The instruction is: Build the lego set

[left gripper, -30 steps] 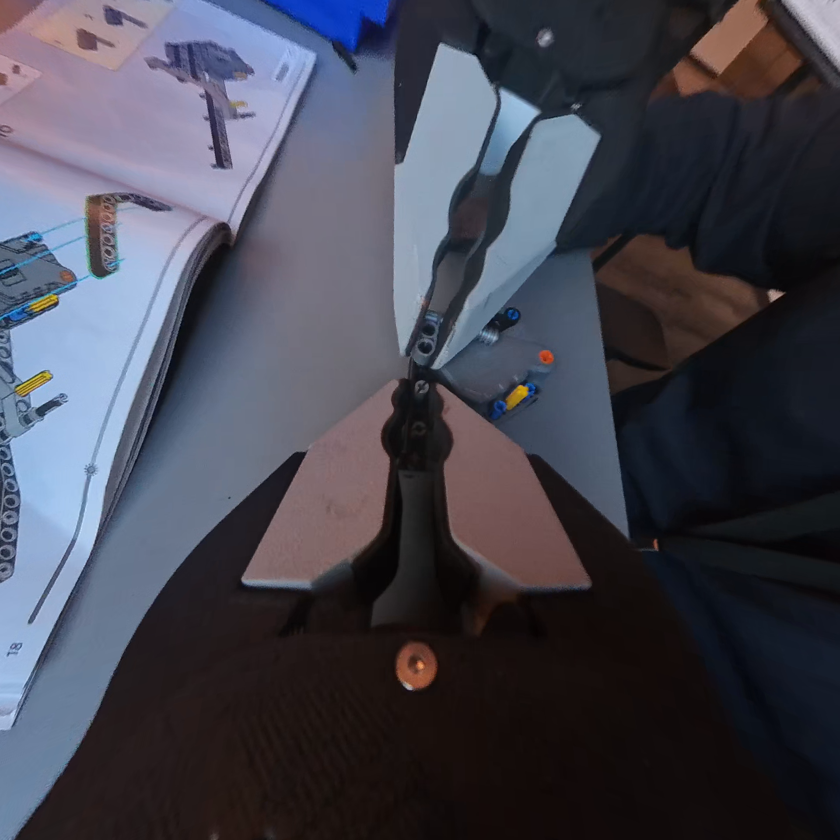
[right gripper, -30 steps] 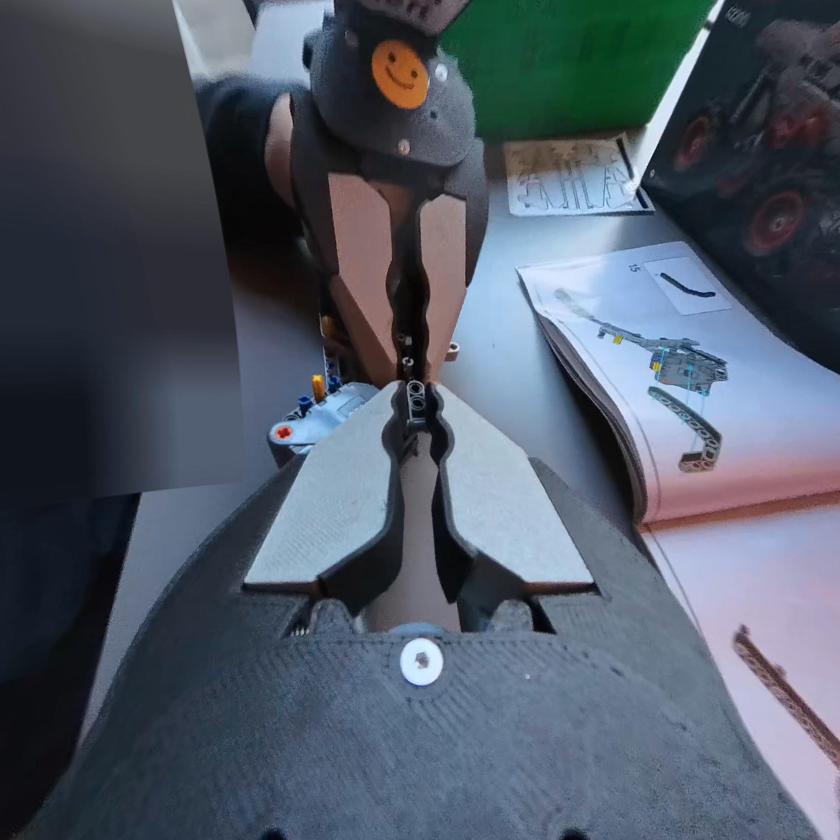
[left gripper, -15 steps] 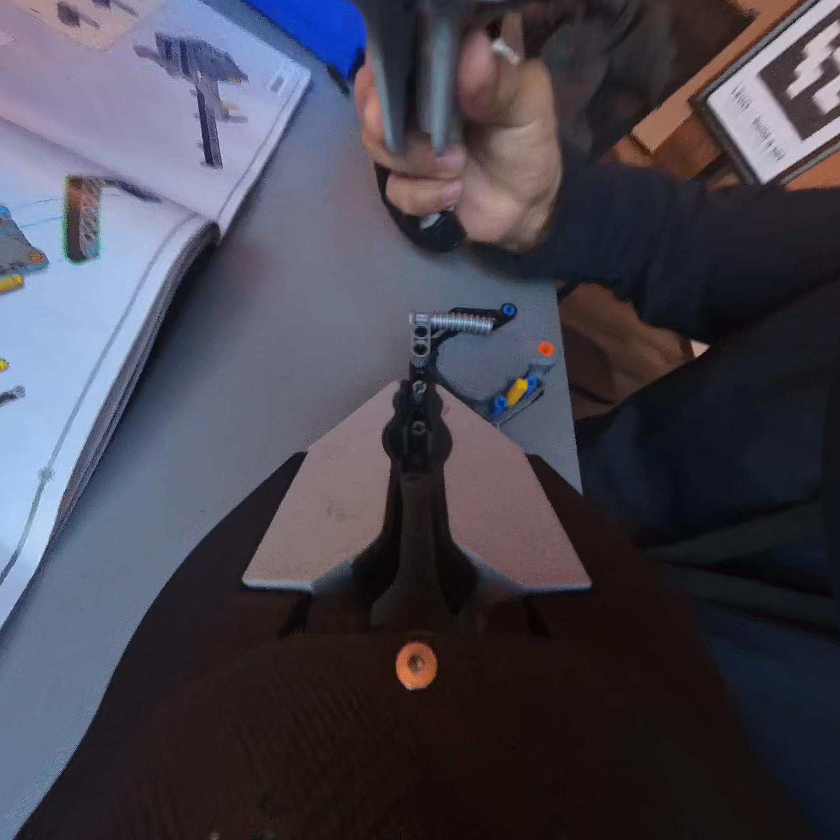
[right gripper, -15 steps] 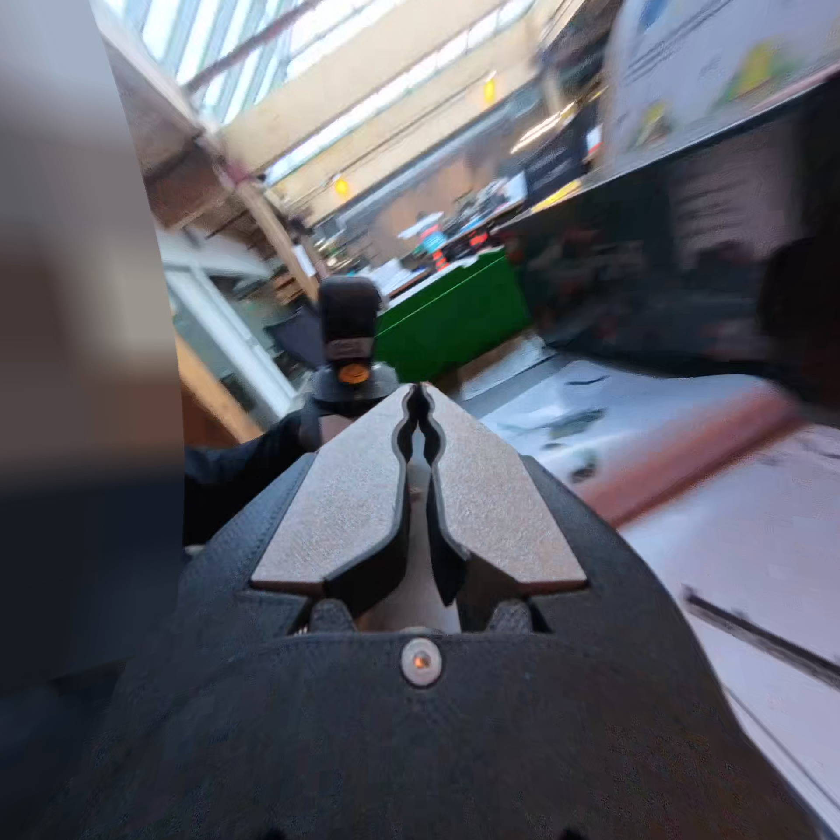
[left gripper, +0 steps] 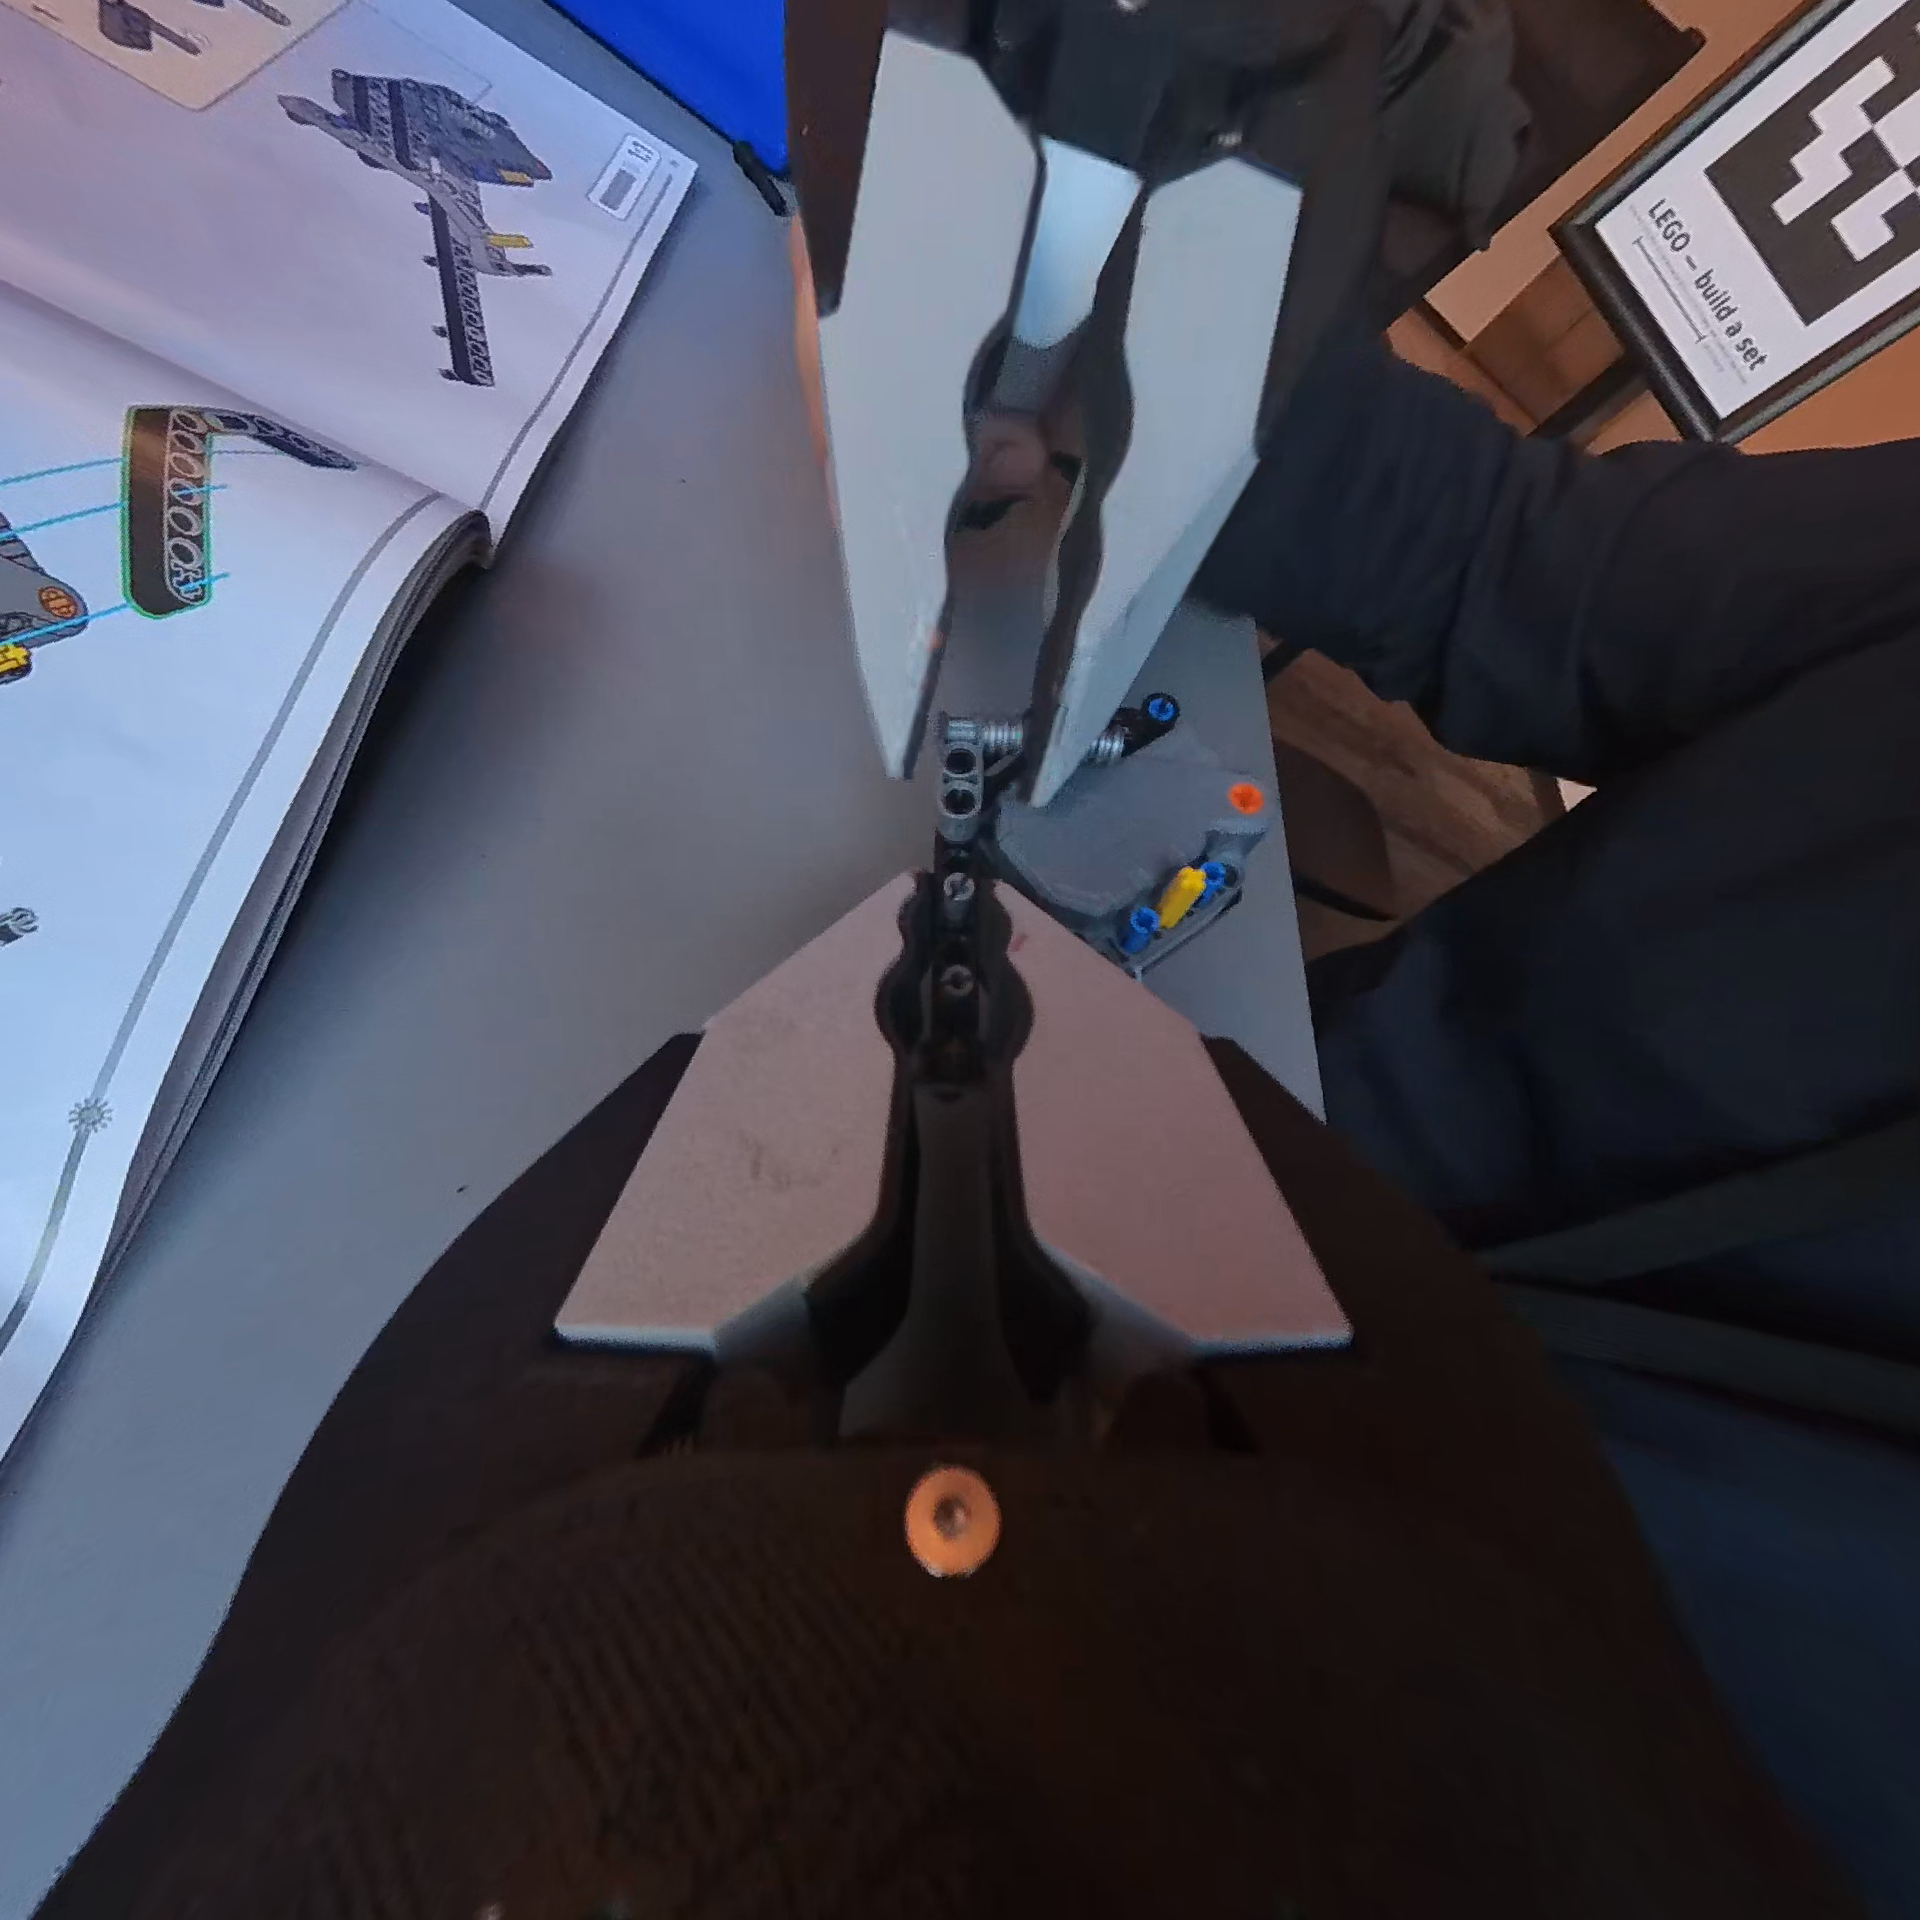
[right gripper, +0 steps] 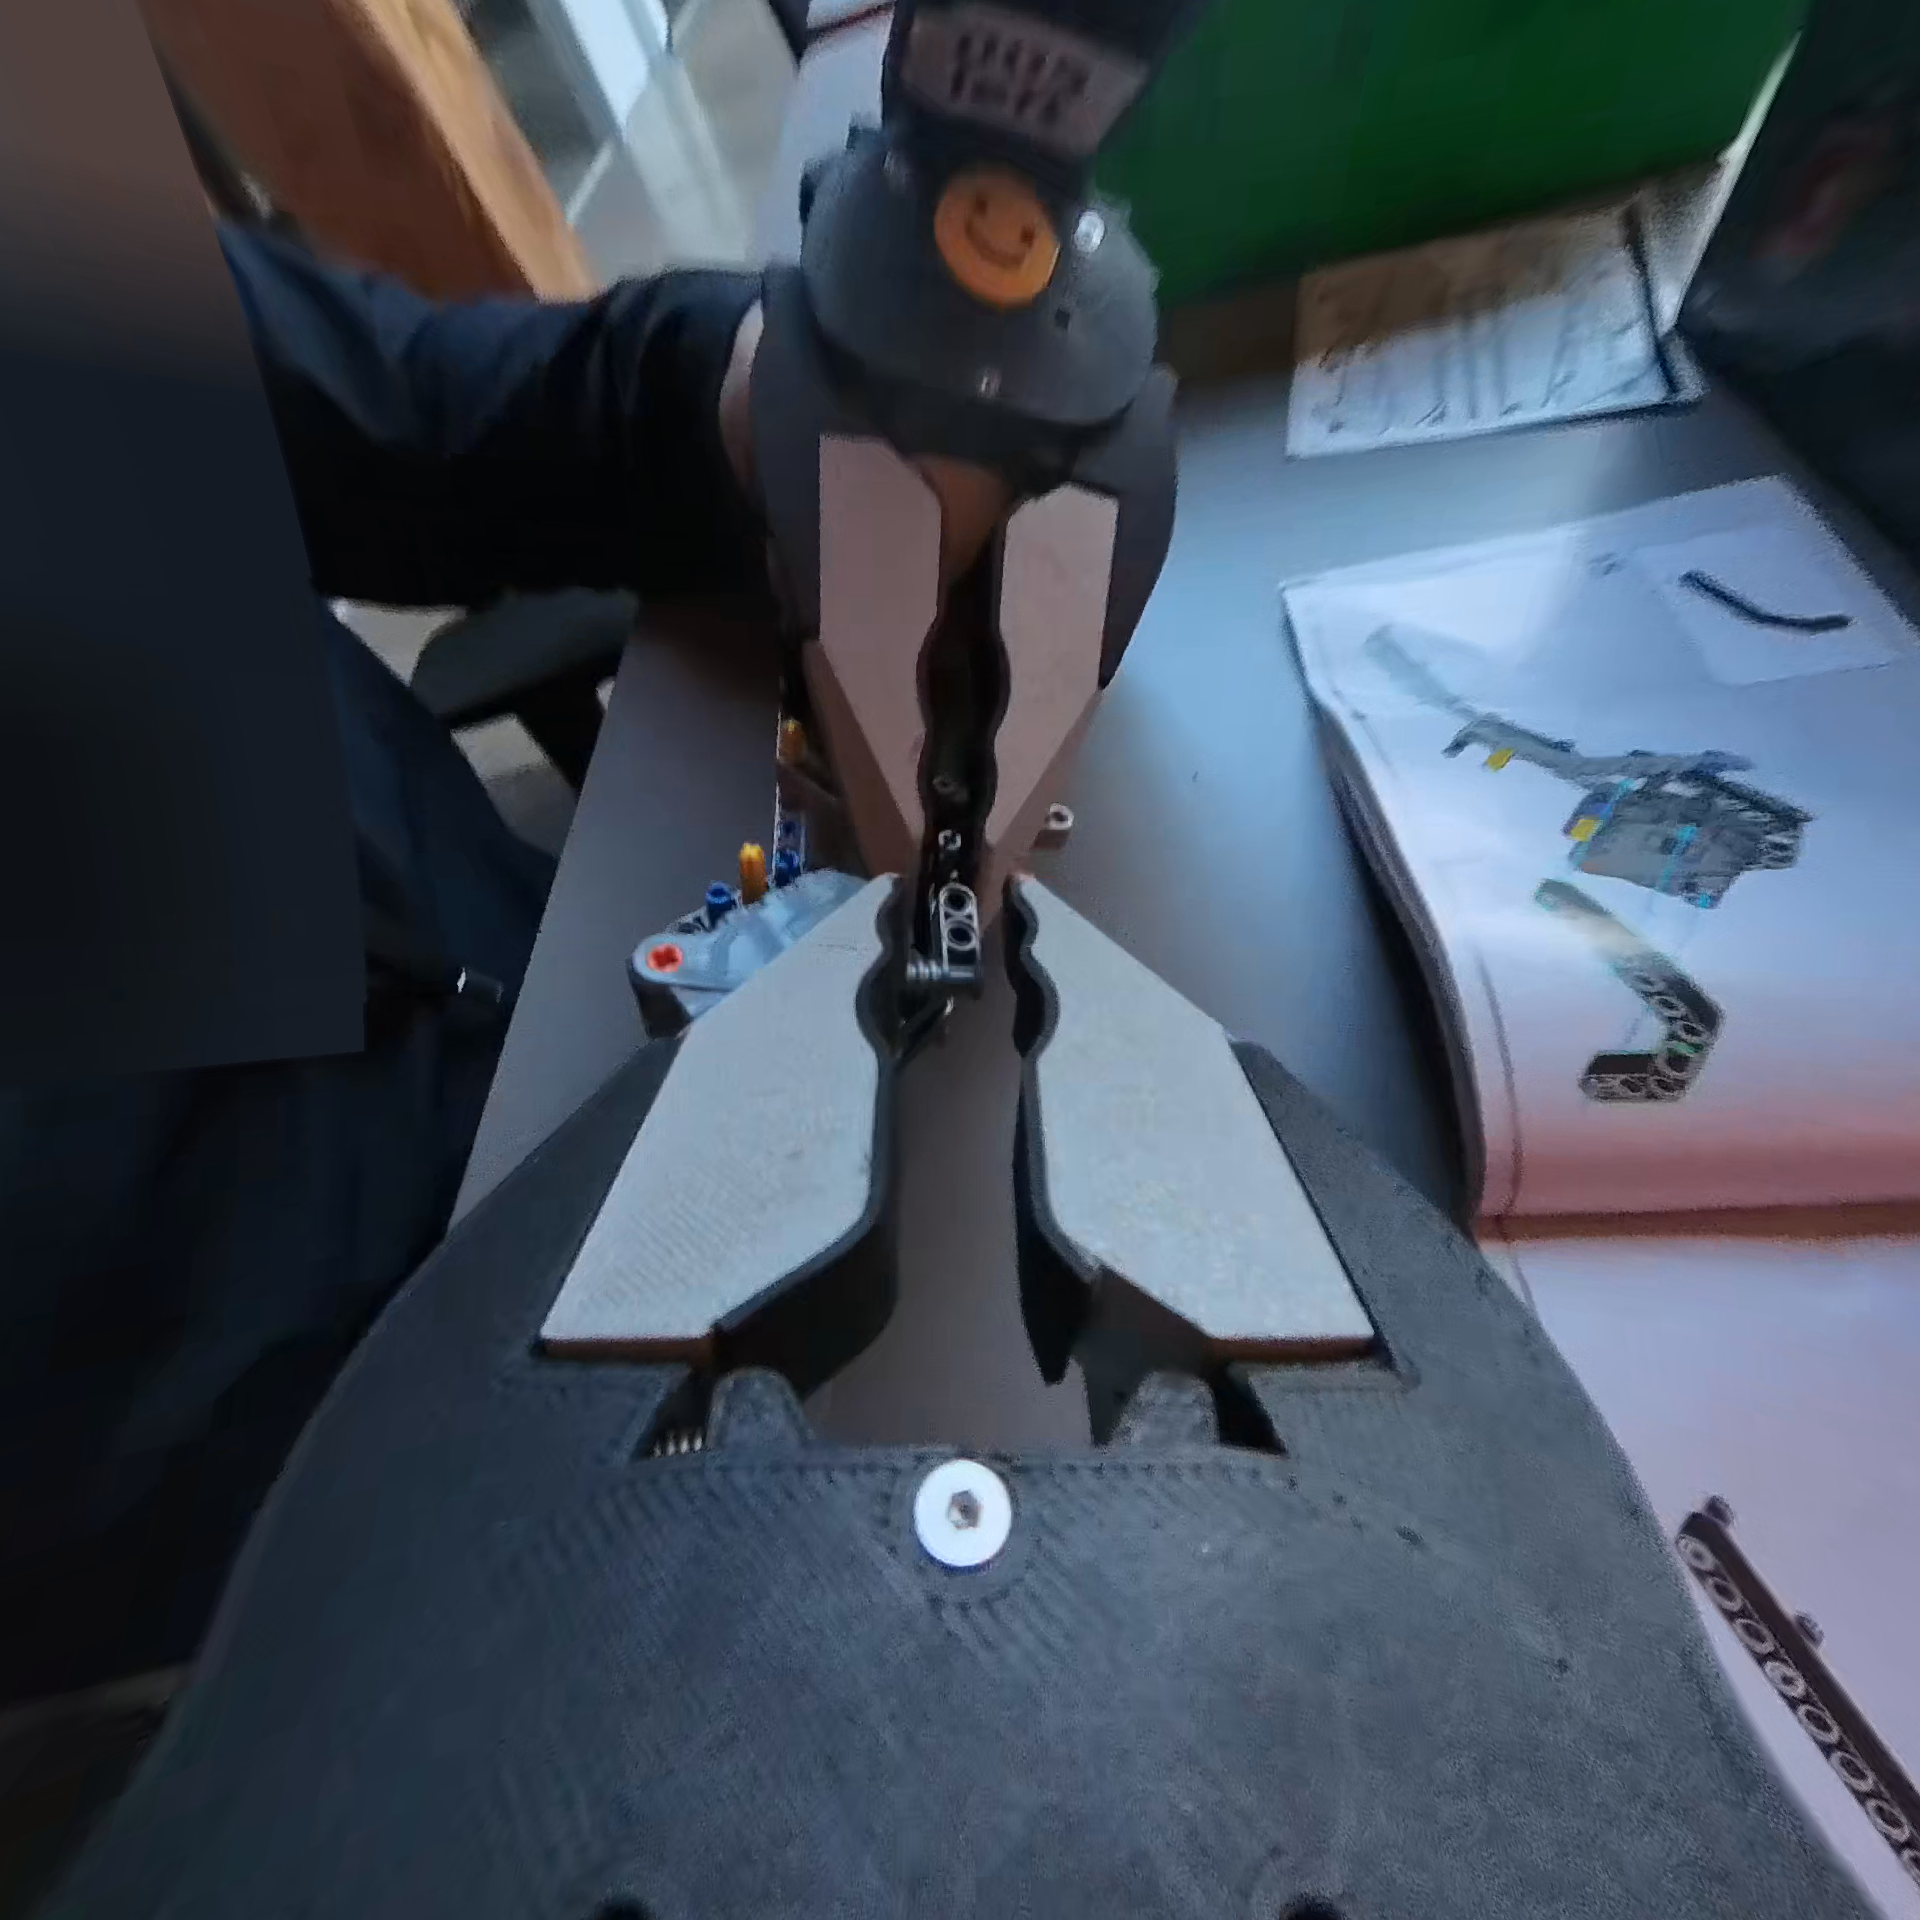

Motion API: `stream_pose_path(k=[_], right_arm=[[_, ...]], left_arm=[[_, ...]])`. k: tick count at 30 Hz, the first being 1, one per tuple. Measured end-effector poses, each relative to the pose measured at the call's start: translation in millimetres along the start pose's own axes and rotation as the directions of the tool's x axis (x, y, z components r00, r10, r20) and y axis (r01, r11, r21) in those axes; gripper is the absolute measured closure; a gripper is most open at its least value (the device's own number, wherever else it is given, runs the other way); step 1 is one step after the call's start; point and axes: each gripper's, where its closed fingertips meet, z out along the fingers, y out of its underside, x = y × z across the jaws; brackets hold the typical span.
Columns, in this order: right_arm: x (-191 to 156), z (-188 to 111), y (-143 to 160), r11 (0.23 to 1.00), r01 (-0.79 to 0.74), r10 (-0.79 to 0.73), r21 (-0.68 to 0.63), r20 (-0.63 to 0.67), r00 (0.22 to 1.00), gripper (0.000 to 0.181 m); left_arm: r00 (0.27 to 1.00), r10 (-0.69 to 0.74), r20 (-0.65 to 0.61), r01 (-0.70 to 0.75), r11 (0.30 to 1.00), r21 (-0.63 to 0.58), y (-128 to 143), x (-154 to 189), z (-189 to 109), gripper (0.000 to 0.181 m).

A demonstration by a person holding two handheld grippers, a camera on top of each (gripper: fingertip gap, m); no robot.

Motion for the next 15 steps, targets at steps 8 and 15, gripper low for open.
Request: stream_pose_path(k=[8,15], right_arm=[[0.2,12.7,23.1,0.990,0.025,-0.020,-0.141,0.038,0.999,0.176],[8.6,13.2,8.9,1.000,0.001,-0.001,0.003,-0.057,0.998,0.177]], left_arm=[[0.992,0.086,0.088,-0.077,0.992,-0.095,11.5,-7.2,4.7,0.175],[0.994,0.053,0.095,-0.048,0.998,-0.051,6.5,-12.2,-2.4,0.175]])
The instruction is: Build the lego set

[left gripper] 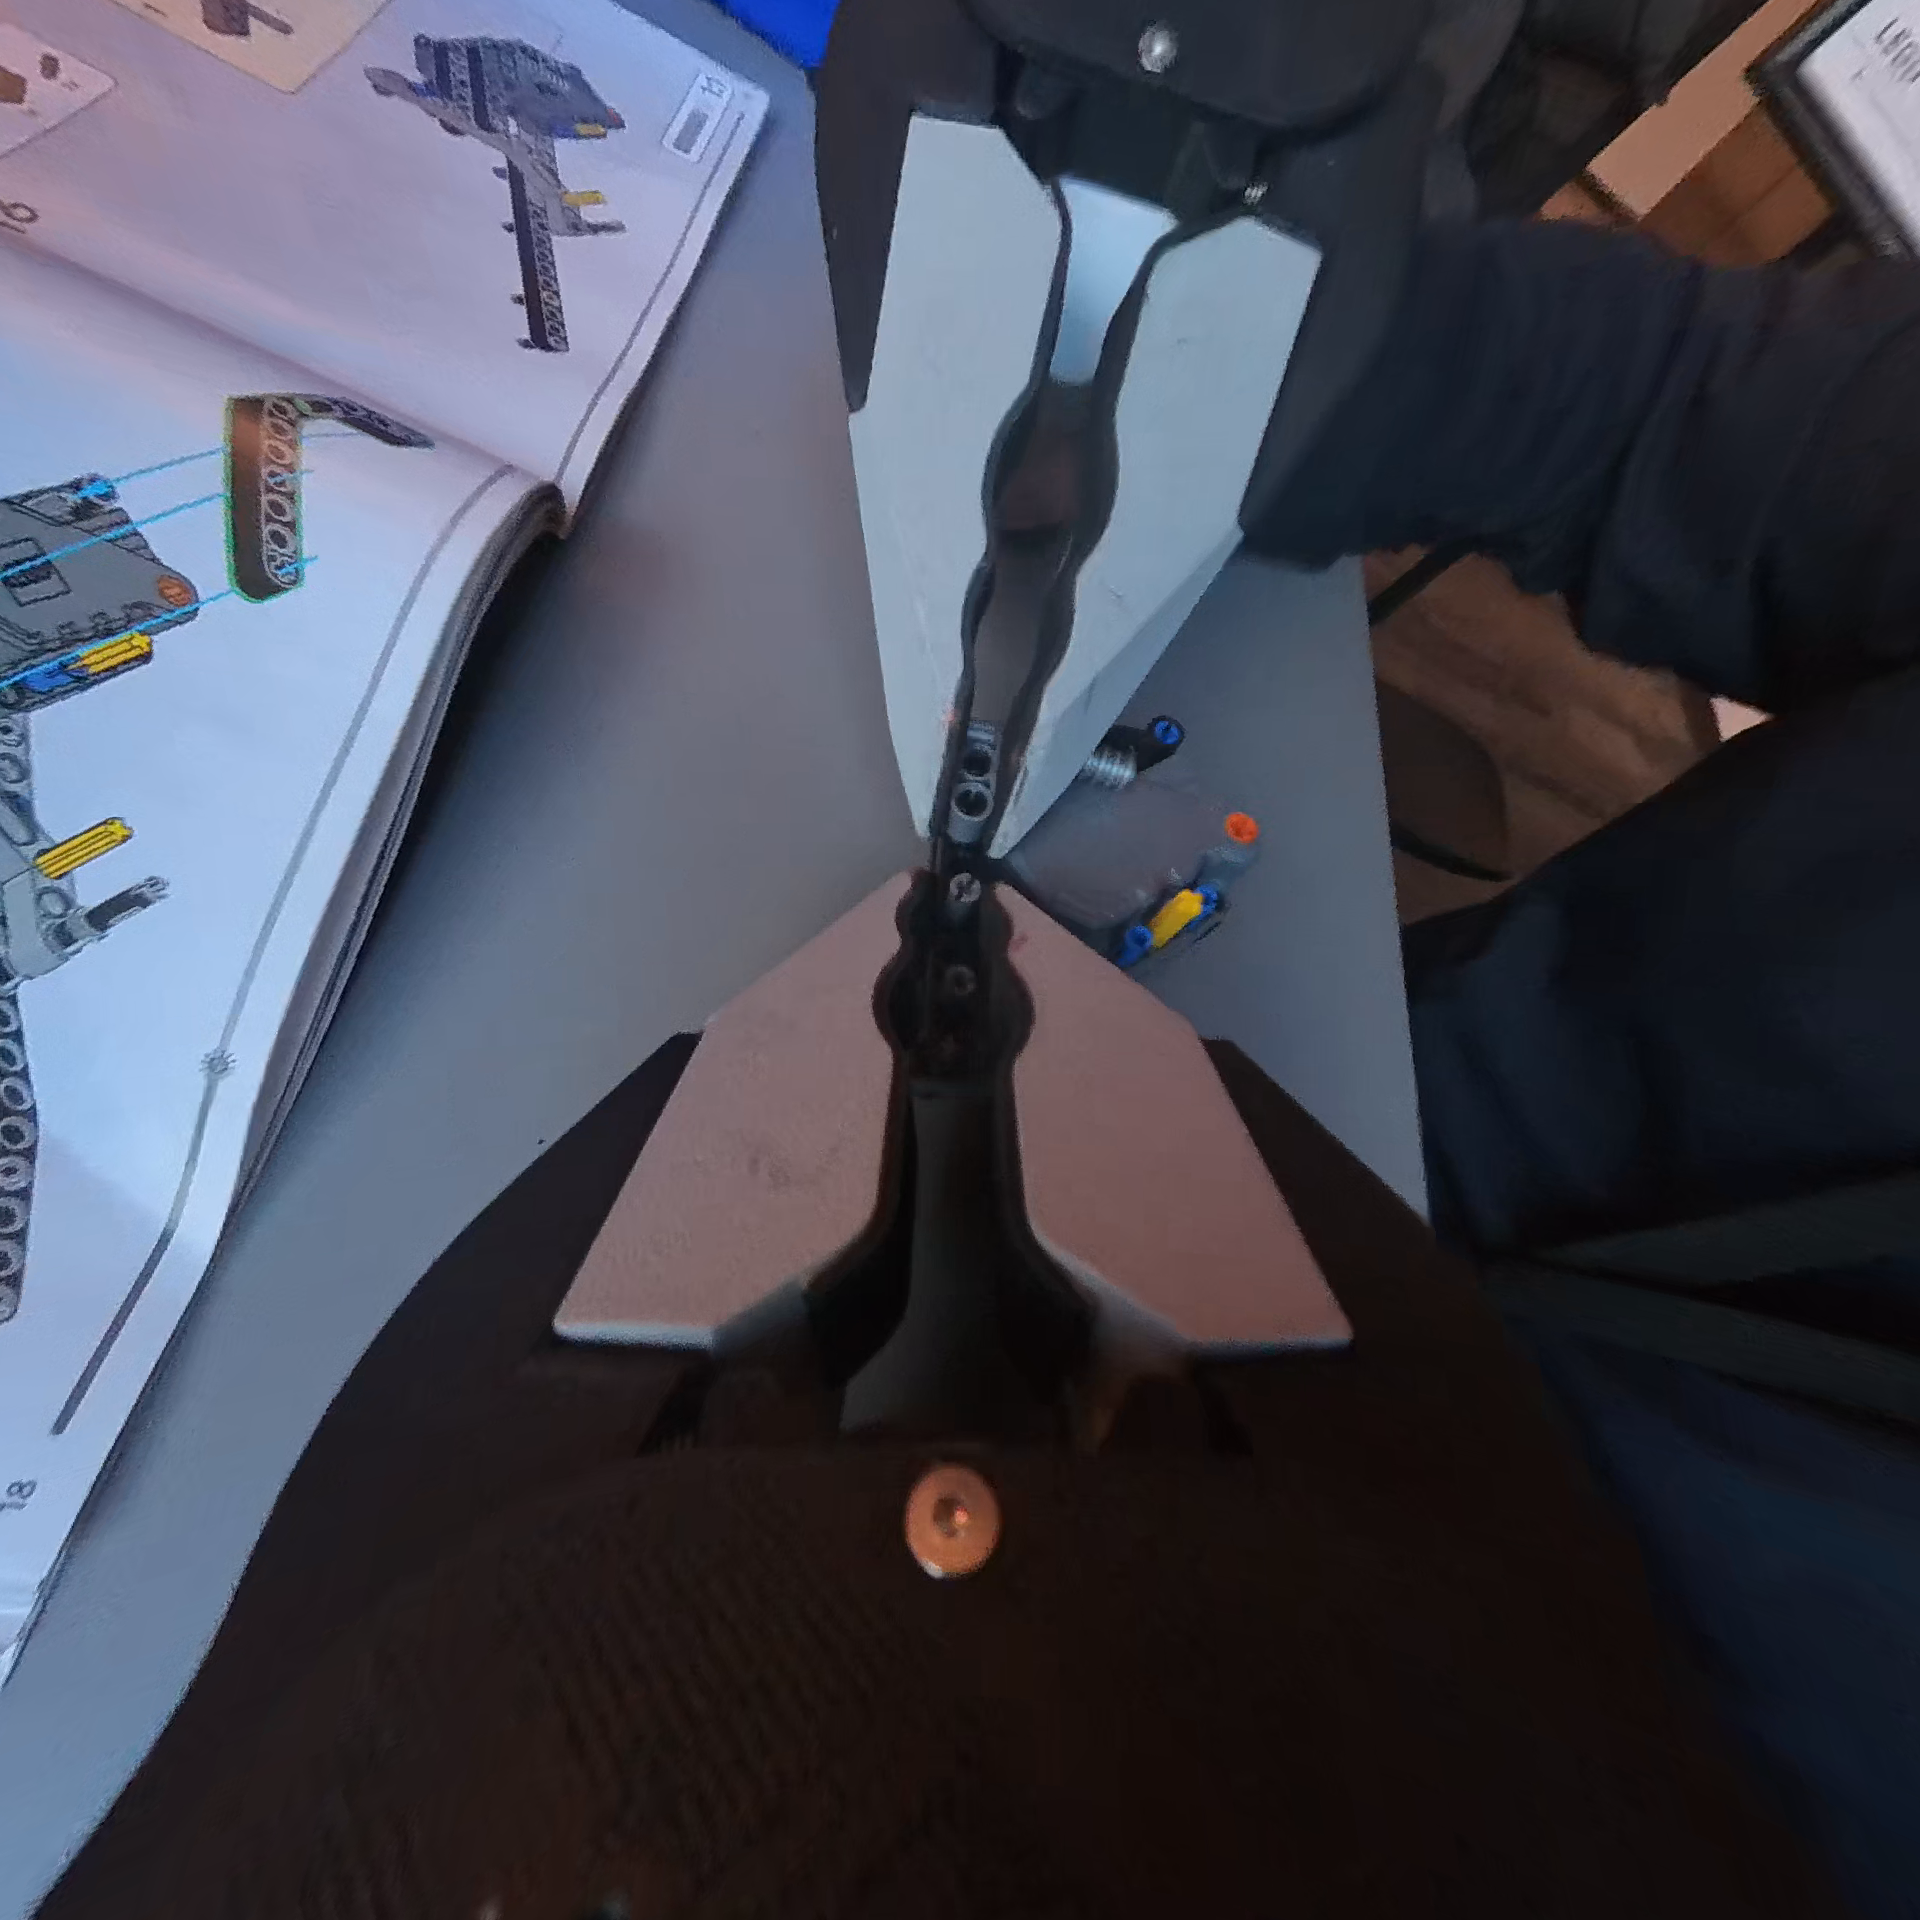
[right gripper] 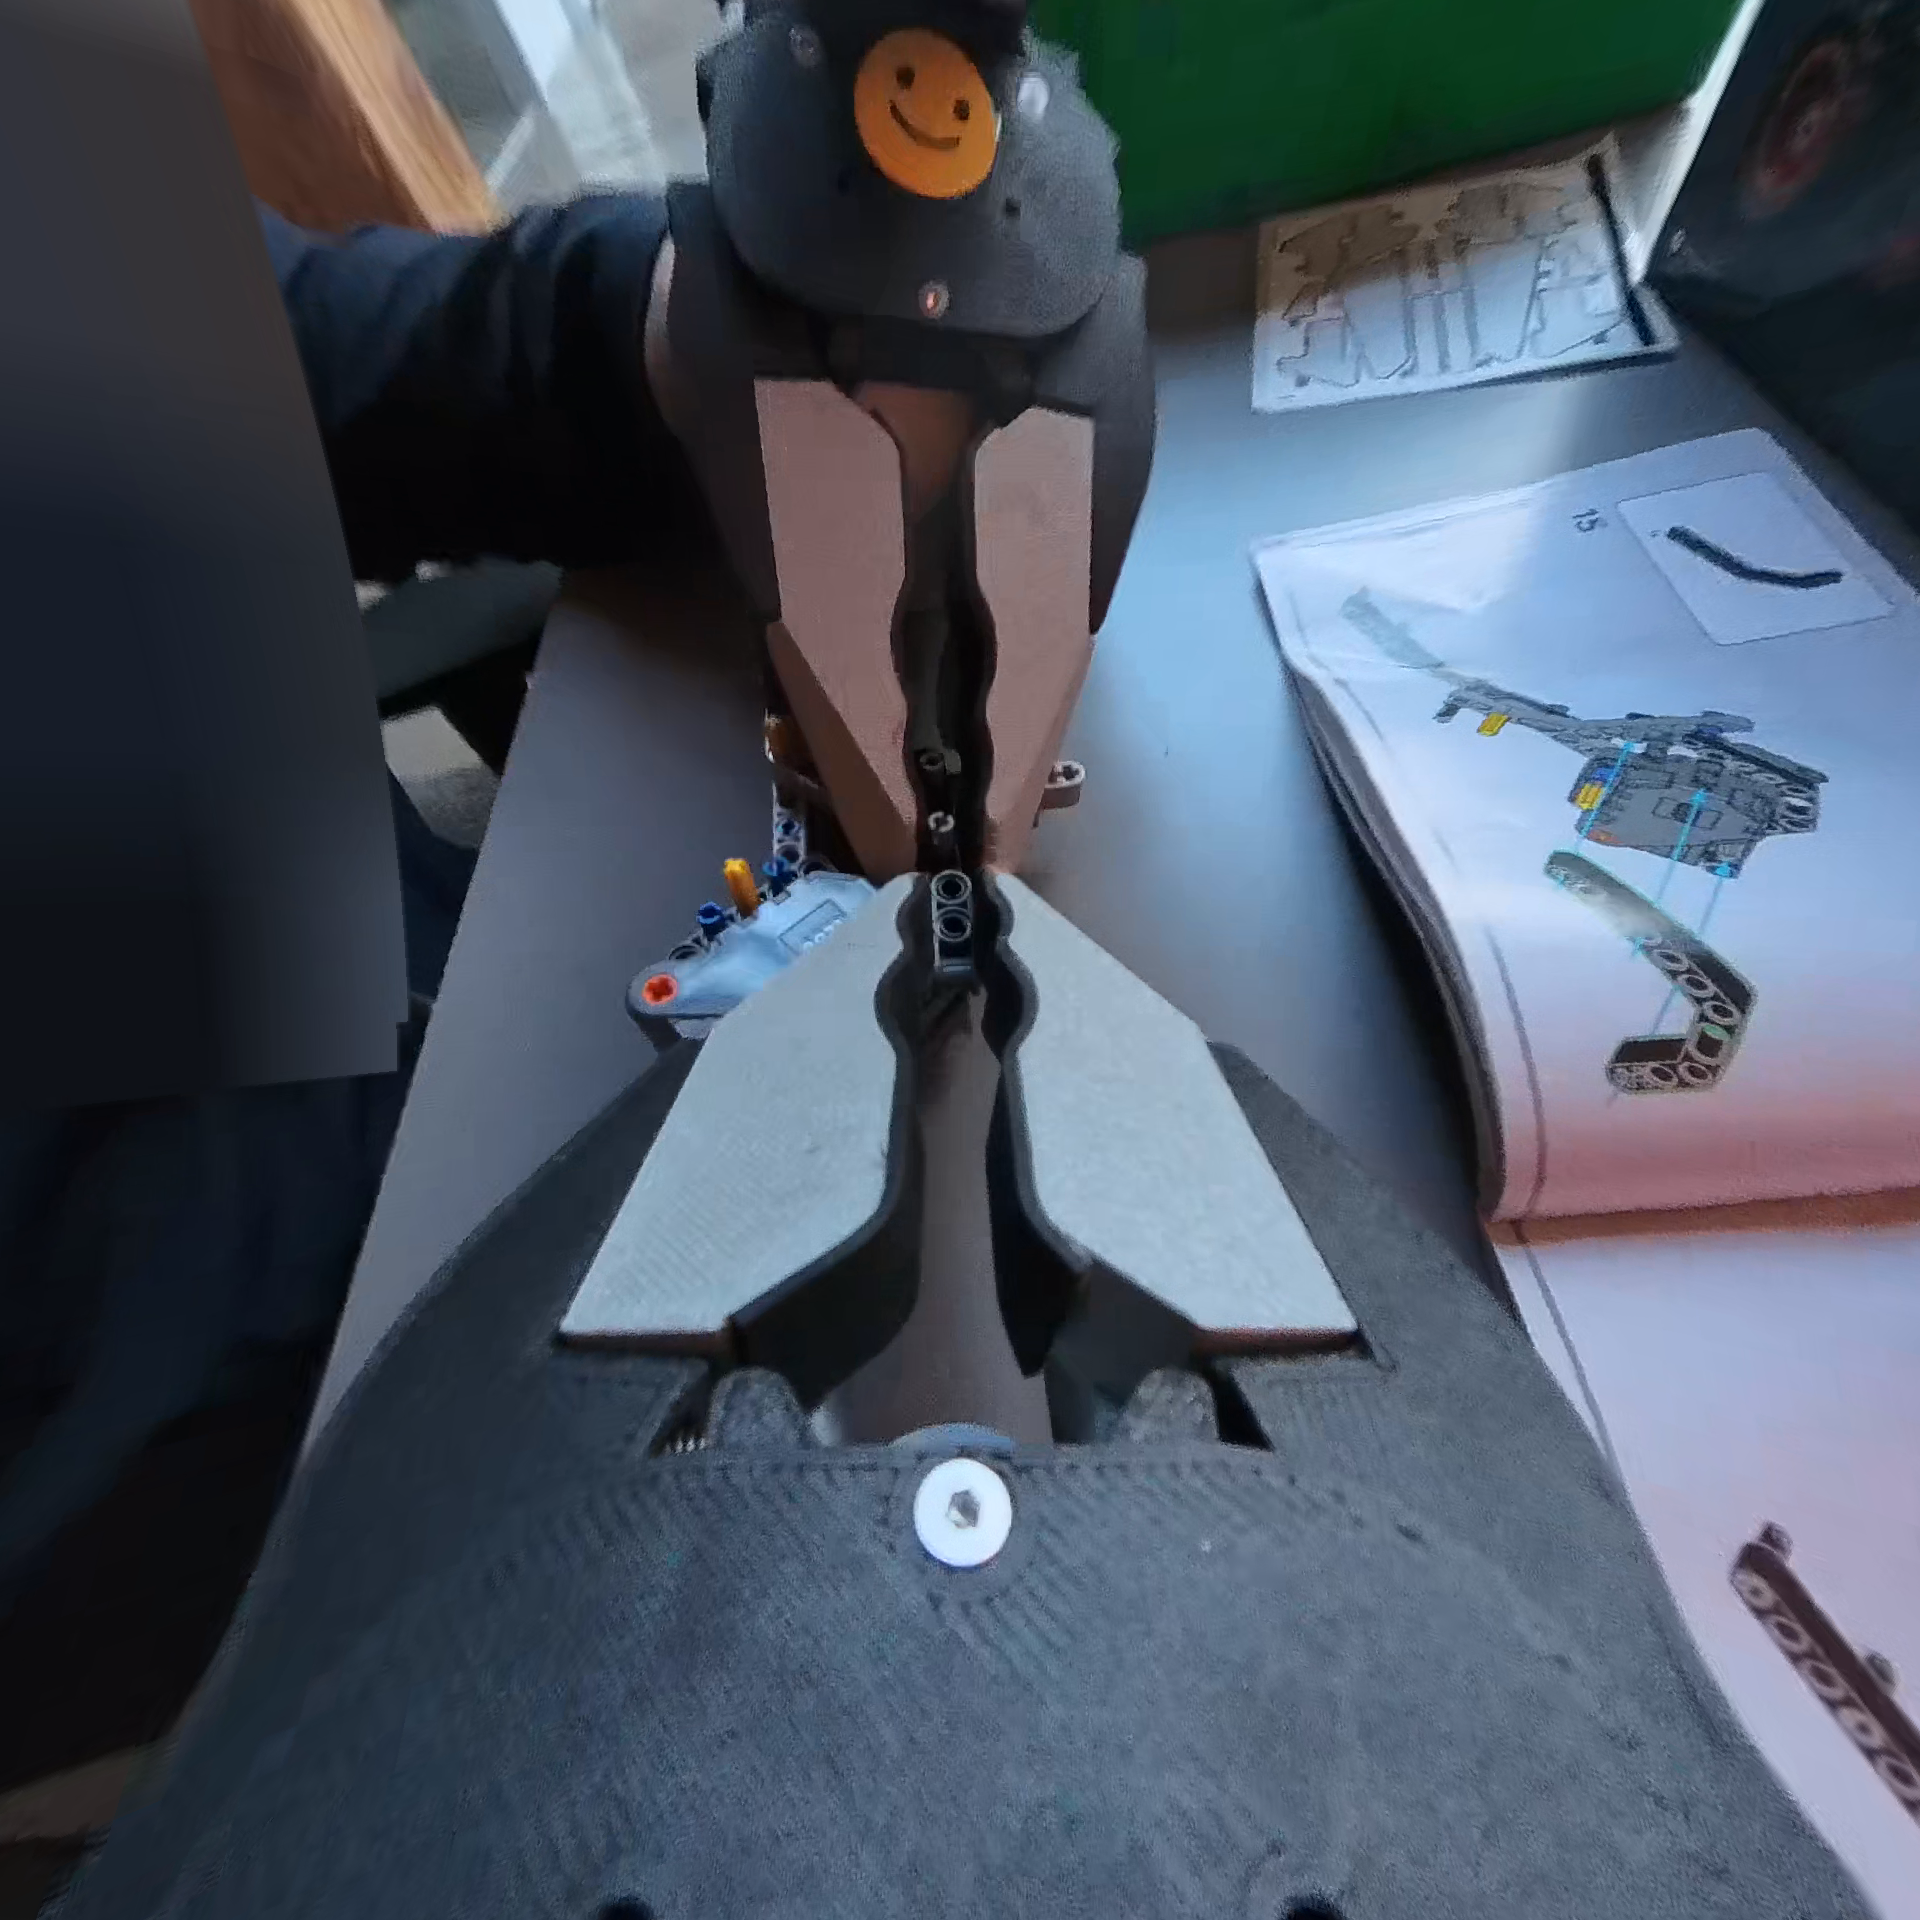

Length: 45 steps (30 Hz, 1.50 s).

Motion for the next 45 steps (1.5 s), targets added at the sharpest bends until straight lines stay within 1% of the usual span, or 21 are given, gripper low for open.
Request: stream_pose_path(k=[3,5,6,8,11,17,26,29,32,33,37,39,42,44,45], right_arm=[[10.6,-2.6,-14.0,0.991,-0.093,0.095,0.095,-0.010,0.995,0.176],[15.5,-2.7,-18.5,0.978,-0.165,0.165,0.128,0.015,0.986,0.176],[17.5,-2.6,-19.7,0.976,-0.170,0.171,0.136,0.007,0.985,0.176],[18.3,-2.9,-21.6,0.972,-0.182,0.182,0.148,0.015,0.983,0.176],[20.0,-4.7,-27.1,0.948,-0.252,0.246,0.197,0.053,0.968,0.176],[21.8,-6.3,-29.8,0.927,-0.302,0.289,0.222,0.087,0.953,0.175],[21.3,-6.3,-31.2,0.924,-0.307,0.290,0.228,0.104,0.951,0.176],[17.5,-6.2,-28.9,0.952,-0.242,0.224,0.186,0.111,0.968,0.176],[16.0,-6.6,-22.4,0.975,-0.198,0.187,0.098,0.111,0.976,0.175],[16.6,-7.3,-20.6,0.979,-0.190,0.182,0.075,0.103,0.978,0.171],[14.6,-14.4,-17.2,0.990,-0.140,0.139,0.003,0.088,0.986,0.168],[12.3,-13.4,-12.3,0.991,-0.113,0.119,-0.066,0.097,0.988,0.168],[10.7,-6.6,-2.2,0.977,-0.087,0.112,-0.193,0.120,0.986,0.173],[10.8,-5.3,0.6,0.970,-0.063,0.098,-0.234,0.141,0.985,0.174],[12.0,-5.4,-1.0,0.974,-0.053,0.085,-0.222,0.138,0.987,0.175]], left_arm=[[0.993,-0.108,-0.055,0.113,0.990,0.089,-11.2,-5.4,-8.2,0.175],[0.984,-0.157,-0.086,0.167,0.979,0.120,-15.1,-8.4,-11.8,0.175],[0.981,-0.175,-0.090,0.185,0.974,0.130,-16.4,-10.2,-12.7,0.175],[0.978,-0.184,-0.098,0.196,0.971,0.138,-17.3,-10.7,-13.8,0.176],[0.973,-0.199,-0.120,0.217,0.962,0.166,-21.0,-11.0,-16.3,0.175],[0.967,-0.215,-0.136,0.238,0.954,0.182,-23.4,-11.5,-17.3,0.175],[0.965,-0.215,-0.148,0.241,0.952,0.191,-24.7,-10.9,-18.8,0.175],[0.968,-0.202,-0.151,0.227,0.958,0.174,-22.9,-8.3,-17.3,0.175],[0.973,-0.189,-0.134,0.208,0.966,0.153,-20.9,-7.2,-13.2,0.175],[0.973,-0.188,-0.132,0.207,0.967,0.147,-20.2,-7.2,-12.7,0.175],[0.976,-0.177,-0.124,0.194,0.971,0.140,-19.4,-6.3,-11.5,0.175],[0.980,-0.164,-0.110,0.177,0.976,0.124,-17.5,-5.6,-9.3,0.176],[0.986,-0.145,-0.081,0.152,0.984,0.093,-13.7,-5.5,-5.4,0.176],[0.988,-0.144,-0.058,0.149,0.986,0.077,-11.2,-7.5,-3.9,0.176],[0.988,-0.147,-0.052,0.151,0.985,0.085,-12.1,-8.7,-4.5,0.176]])
